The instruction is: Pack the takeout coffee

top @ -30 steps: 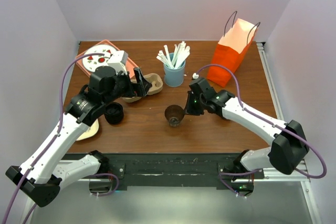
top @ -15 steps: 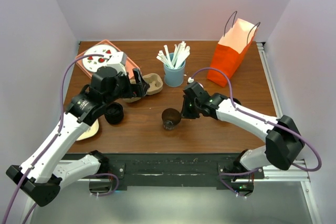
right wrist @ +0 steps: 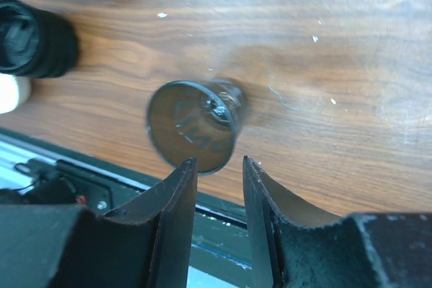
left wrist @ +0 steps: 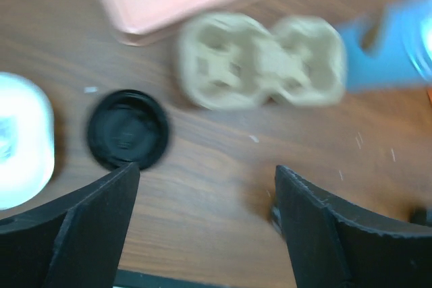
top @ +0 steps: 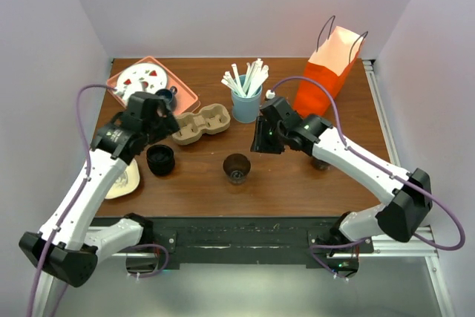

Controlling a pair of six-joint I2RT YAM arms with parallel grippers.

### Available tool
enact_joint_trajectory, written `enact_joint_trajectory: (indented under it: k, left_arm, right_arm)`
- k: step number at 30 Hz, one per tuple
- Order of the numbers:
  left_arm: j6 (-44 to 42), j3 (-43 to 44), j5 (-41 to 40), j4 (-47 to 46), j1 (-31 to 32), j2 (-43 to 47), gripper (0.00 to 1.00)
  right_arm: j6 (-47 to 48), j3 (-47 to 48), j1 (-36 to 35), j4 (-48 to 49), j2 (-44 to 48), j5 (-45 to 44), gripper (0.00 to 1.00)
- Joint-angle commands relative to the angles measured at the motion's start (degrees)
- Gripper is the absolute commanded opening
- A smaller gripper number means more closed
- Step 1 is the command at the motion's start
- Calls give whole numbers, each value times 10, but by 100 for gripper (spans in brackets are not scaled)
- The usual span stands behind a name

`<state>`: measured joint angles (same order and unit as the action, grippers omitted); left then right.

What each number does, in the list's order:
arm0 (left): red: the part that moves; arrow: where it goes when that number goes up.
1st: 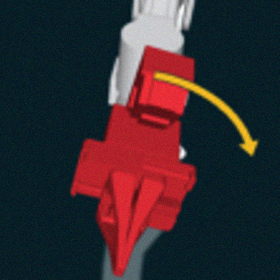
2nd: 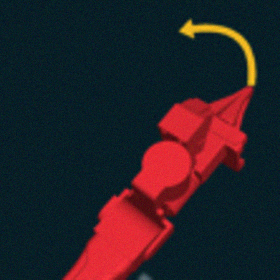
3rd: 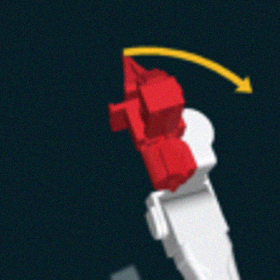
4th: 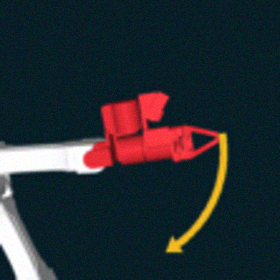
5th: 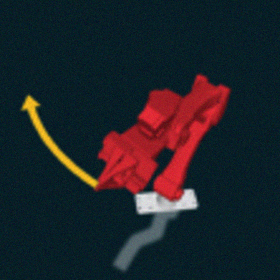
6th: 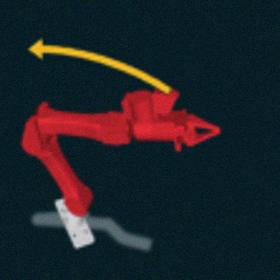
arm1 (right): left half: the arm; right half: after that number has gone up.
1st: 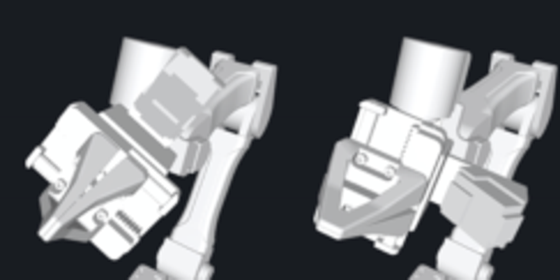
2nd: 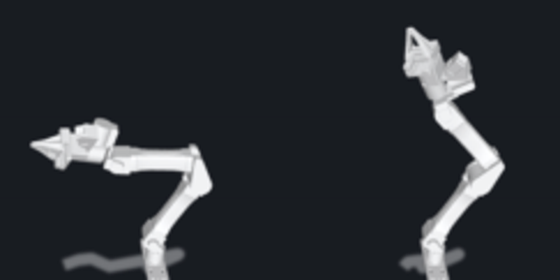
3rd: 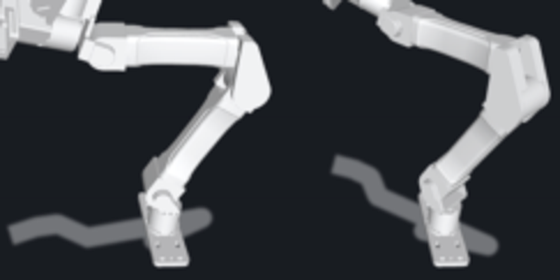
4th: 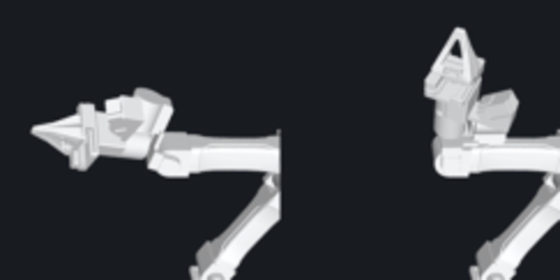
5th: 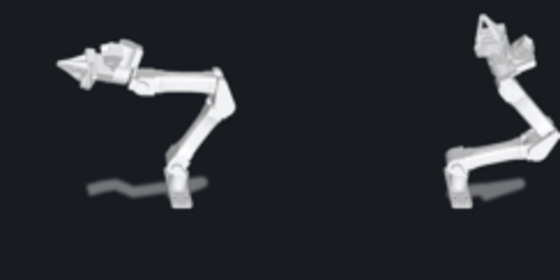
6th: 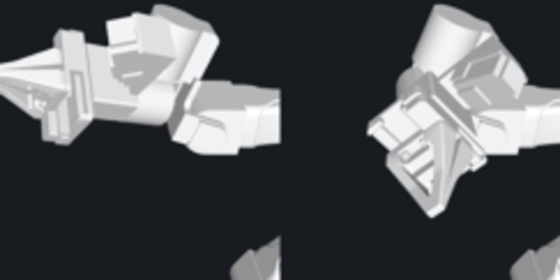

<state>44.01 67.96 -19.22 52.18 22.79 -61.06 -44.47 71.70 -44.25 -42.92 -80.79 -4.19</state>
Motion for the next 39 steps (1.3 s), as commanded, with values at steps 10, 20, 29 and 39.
enact_joint_trajectory:
  k: [10, 20, 29, 39]
  left_arm:
    - [157, -108, -39, 106, -137, 15, 73]
    - [161, -151, -13, 43, -159, -20, 65]
    - [158, -133, -1, 47, -159, -102, 54]
    - [157, -115, -16, 58, -159, -128, 47]
  right_arm:
    - [56, 67, -1, -59, 21, 8, 36]
    - [74, 60, -1, -58, 29, 3, 33]
    - [90, 44, -1, -53, 34, -7, 32]
    - [104, 51, 0, -55, 26, -19, 32]
